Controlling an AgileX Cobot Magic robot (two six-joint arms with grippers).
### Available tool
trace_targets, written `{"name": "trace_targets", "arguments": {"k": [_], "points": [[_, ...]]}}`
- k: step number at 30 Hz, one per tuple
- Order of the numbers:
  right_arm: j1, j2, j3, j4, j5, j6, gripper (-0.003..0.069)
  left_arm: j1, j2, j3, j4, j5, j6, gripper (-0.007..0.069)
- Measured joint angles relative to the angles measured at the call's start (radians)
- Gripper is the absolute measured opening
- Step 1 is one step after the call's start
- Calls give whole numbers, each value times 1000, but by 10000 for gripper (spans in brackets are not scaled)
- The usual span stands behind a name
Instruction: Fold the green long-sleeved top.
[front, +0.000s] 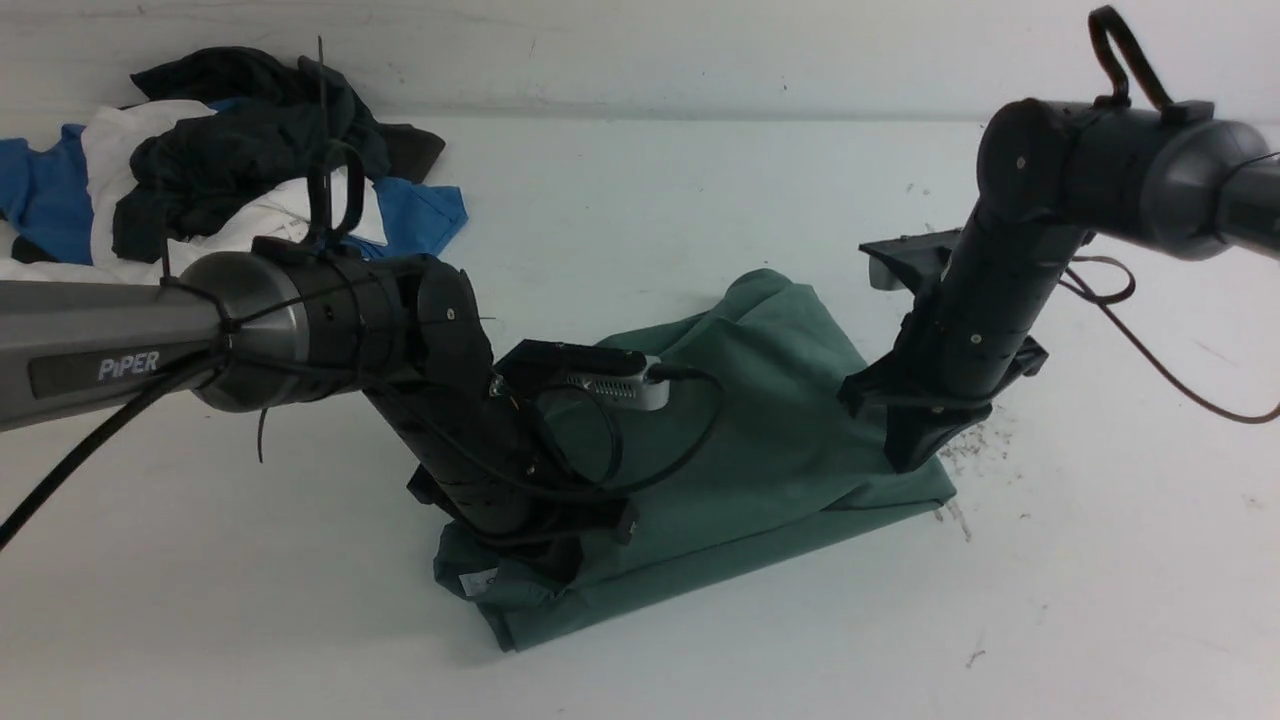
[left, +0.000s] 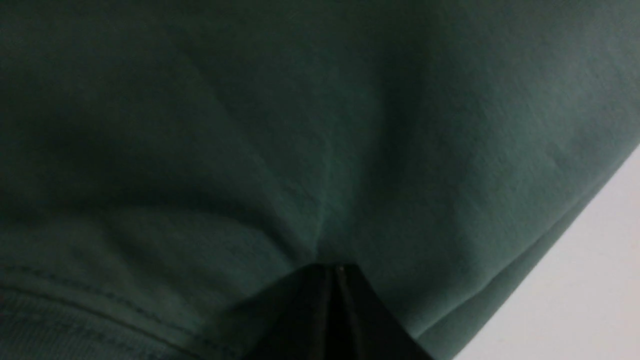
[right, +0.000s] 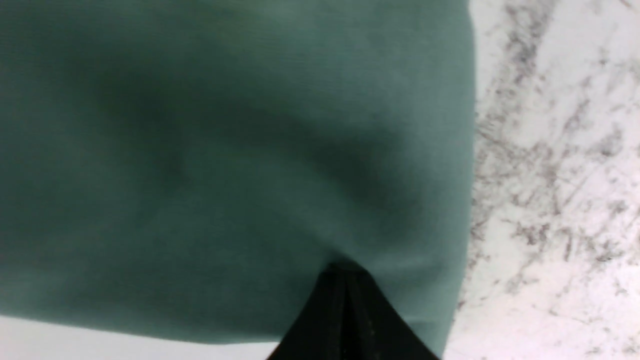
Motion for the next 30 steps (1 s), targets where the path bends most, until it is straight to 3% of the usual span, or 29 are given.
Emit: {"name": "trace_targets", "arguments": {"k": [13, 18, 24, 30], "points": [[-1, -109, 3, -30, -1, 21, -14, 11, -152, 5, 317, 115, -128, -3], [-1, -384, 5, -35, 4, 30, -14, 71, -334, 7, 448, 229, -210, -3], [-1, -703, 5, -110, -9, 84, -14, 117, -568, 10, 464, 254, -229, -3], [-1, -1108, 168, -164, -243, 109, -14, 120, -914, 10, 464, 261, -232, -3]]}}
